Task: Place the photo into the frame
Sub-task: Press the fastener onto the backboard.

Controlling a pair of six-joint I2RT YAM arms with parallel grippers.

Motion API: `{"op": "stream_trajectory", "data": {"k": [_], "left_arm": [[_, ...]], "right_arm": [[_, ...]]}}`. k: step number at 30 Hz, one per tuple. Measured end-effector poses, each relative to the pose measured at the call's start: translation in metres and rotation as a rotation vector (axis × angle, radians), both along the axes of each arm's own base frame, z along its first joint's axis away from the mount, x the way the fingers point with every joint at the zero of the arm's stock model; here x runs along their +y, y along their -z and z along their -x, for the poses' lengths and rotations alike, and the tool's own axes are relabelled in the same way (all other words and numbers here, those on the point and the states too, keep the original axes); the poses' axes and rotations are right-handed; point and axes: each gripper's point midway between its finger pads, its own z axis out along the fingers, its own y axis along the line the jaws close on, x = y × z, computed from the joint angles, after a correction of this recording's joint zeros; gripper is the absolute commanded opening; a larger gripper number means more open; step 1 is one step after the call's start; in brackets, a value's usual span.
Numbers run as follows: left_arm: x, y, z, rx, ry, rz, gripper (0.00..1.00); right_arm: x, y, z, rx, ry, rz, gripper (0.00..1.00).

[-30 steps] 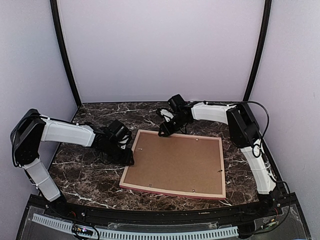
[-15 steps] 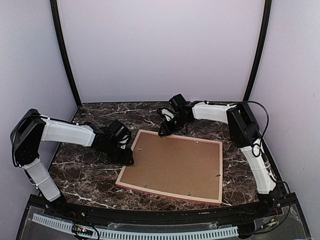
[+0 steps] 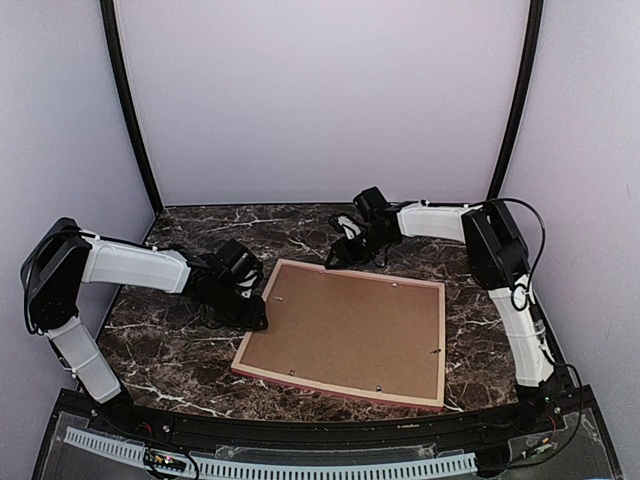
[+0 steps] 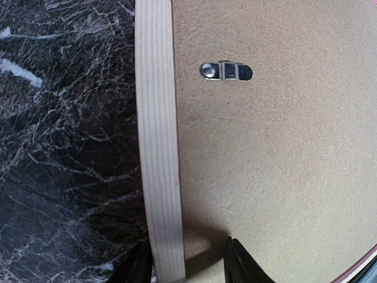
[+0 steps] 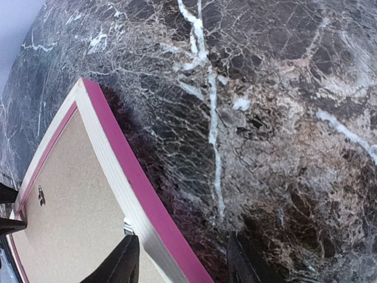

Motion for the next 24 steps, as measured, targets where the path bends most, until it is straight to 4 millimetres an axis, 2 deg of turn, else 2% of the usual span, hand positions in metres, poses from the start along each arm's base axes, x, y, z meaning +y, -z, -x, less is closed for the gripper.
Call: {"op": "stream_trajectory", "data": {"k": [4, 14, 24], "left_arm": [[0.000, 0.000, 0.000, 0.000, 0.000, 0.000, 0.44], [0.000, 0.000, 0.000, -0.001, 0.000, 0.000, 0.45], [0.000, 0.000, 0.000, -0.001, 0.000, 0.000, 0.45]], "right_arm": [[-0.004, 0.001, 0.005, -0.010, -0.003, 0.024, 0.54], [0.004, 0.002, 0.011, -0.077, -0.012, 0.104, 0.53], [0.007, 0.003, 0.013, -0.071, -0.013, 0.139, 0.52]]}}
